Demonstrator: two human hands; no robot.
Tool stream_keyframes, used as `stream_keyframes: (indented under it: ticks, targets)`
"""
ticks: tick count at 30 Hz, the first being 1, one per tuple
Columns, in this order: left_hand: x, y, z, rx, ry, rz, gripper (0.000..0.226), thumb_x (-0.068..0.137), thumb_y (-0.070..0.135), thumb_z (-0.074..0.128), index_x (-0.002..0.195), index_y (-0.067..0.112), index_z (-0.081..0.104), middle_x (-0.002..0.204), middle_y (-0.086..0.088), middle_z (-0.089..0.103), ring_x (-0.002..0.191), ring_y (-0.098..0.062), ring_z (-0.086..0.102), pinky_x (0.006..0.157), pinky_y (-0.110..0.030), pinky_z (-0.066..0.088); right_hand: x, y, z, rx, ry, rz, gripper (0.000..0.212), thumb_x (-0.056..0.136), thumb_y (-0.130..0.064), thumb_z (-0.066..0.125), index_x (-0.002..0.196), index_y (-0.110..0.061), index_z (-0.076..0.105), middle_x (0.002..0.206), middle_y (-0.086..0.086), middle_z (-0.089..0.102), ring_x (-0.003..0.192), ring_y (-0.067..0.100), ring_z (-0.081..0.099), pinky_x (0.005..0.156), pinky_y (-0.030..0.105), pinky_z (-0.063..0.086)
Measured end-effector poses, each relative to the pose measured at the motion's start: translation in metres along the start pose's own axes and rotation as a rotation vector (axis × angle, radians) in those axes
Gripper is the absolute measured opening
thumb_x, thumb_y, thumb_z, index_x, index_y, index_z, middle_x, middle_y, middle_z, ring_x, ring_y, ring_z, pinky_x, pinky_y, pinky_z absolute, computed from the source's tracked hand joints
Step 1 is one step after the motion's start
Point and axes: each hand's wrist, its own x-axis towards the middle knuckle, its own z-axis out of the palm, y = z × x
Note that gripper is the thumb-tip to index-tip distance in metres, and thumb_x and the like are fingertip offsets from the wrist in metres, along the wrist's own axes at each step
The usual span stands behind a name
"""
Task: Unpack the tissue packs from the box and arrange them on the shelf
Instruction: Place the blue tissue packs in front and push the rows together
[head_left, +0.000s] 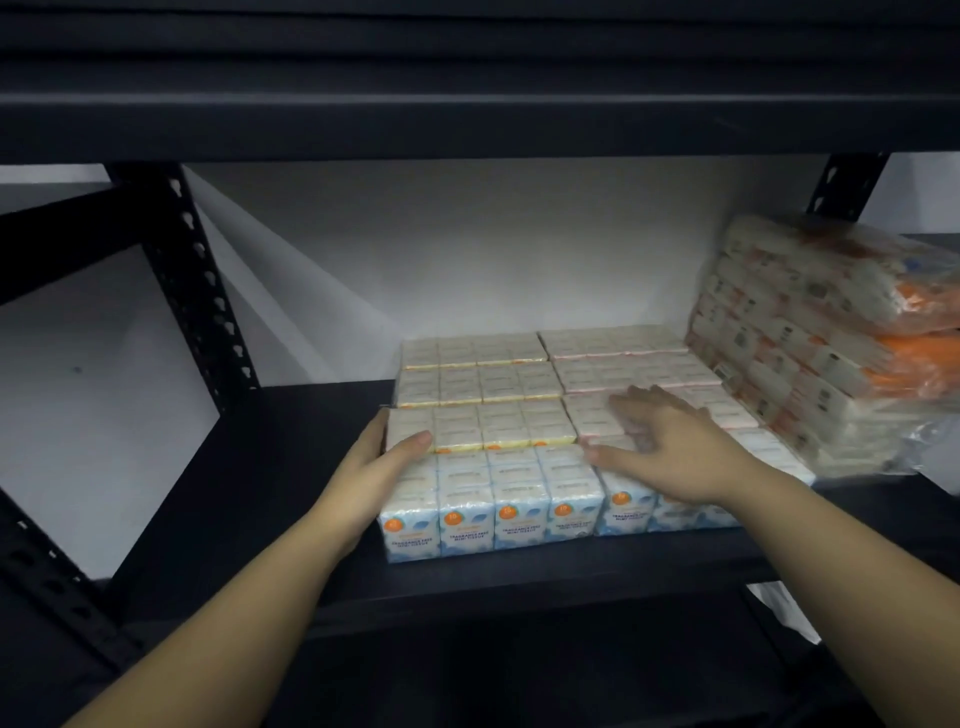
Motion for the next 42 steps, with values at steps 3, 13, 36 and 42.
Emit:
stream_keyframes:
  ticks: [3, 13, 36, 42]
  targets:
    - [0.004, 0.000, 0.004, -0.021, -0.001, -0.004, 0.056, 0.087, 0.038, 0.070, 0.140, 0.029, 0.055, 0.128, 0.002, 0.074, 0.116, -0.020, 0.072, 0.106, -0.048, 0.053, -0.010, 0.016, 0.002, -0.079, -0.036, 0.056, 0.105, 0.075, -0.096, 0.036, 0.164, -0.043, 0.020, 0.174, -0.006, 0.005, 0.161, 0.020, -0.001, 0.125, 0.063, -0.001]
    - [0.014, -0.004, 0.007, -0.032, -0.061, -0.022, 0.056, 0.089, 0.035, 0.070, 0.140, 0.039, 0.050, 0.131, 0.004, 0.072, 0.120, -0.023, 0.070, 0.108, -0.052, 0.051, -0.012, 0.025, 0.012, -0.225, -0.046, 0.074, 0.105, 0.078, -0.097, 0.013, 0.165, -0.041, 0.006, 0.174, -0.006, -0.007, 0.161, 0.015, -0.005, 0.127, 0.058, -0.004]
    - [-0.009, 0.011, 0.014, 0.070, 0.034, -0.034, 0.043, 0.101, 0.048, 0.056, 0.141, 0.038, 0.043, 0.101, 0.032, 0.071, 0.089, 0.018, 0.067, 0.085, -0.011, 0.050, -0.012, 0.036, 0.010, -0.257, -0.031, -0.014, 0.137, 0.054, -0.111, 0.004, 0.167, -0.033, 0.003, 0.174, -0.004, -0.010, 0.160, 0.014, -0.008, 0.128, 0.059, 0.000]
    - [-0.034, -0.004, 0.021, -0.012, 0.036, 0.013, 0.062, 0.093, 0.046, 0.061, 0.152, 0.030, 0.048, 0.138, 0.008, 0.068, 0.126, -0.013, 0.066, 0.105, -0.037, 0.048, -0.016, 0.035, 0.008, -0.261, -0.073, -0.040, 0.156, 0.041, -0.115, 0.026, 0.167, -0.026, 0.000, 0.174, -0.005, -0.009, 0.160, 0.012, -0.007, 0.128, 0.059, -0.001]
